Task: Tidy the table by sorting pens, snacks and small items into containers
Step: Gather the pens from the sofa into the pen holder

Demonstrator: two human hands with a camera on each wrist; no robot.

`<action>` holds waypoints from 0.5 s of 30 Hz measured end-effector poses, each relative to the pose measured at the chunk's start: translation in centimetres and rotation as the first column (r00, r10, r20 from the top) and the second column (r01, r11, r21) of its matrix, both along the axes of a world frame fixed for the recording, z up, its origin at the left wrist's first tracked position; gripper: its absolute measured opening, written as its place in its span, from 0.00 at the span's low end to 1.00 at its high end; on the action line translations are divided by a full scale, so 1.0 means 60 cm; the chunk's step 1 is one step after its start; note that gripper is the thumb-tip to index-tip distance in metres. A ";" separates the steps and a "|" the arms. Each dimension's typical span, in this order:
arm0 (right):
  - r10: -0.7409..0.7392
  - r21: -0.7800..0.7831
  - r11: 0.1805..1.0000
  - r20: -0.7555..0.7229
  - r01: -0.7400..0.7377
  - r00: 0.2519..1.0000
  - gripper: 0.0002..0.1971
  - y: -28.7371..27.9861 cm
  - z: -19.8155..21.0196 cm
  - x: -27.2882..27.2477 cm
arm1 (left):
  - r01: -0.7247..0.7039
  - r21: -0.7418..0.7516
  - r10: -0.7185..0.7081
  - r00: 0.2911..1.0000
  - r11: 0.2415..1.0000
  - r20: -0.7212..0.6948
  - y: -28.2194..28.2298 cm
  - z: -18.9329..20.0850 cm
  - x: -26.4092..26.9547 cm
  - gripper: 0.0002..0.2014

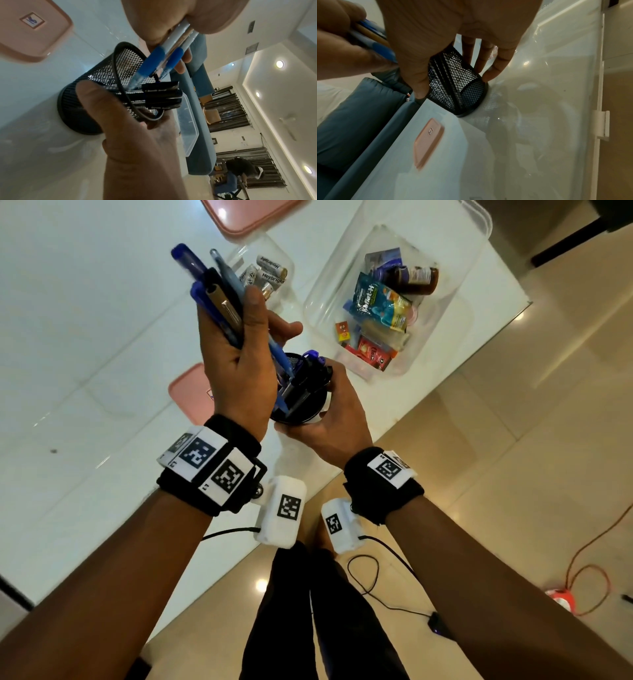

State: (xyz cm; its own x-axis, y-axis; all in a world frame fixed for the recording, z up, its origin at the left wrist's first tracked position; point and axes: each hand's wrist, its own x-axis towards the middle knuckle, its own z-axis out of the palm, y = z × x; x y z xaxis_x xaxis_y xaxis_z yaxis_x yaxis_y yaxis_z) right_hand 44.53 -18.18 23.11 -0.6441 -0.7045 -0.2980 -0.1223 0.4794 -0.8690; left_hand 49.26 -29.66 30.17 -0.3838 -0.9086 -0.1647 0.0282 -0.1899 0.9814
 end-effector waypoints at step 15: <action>-0.021 -0.018 1.000 0.029 0.022 0.999 0.43 -0.003 -0.005 -0.001 | 0.299 -0.250 -0.218 0.926 0.921 0.307 0.014 -0.051 0.056 0.13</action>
State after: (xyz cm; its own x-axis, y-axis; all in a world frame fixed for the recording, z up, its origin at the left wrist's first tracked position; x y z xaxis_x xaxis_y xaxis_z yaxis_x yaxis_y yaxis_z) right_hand 44.50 -18.35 22.82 -0.6505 -0.6963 -0.3032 -0.0874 0.4653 -0.8808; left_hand 52.64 -28.81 27.09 -0.5900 -0.8064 -0.0416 -0.2548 0.1370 0.9572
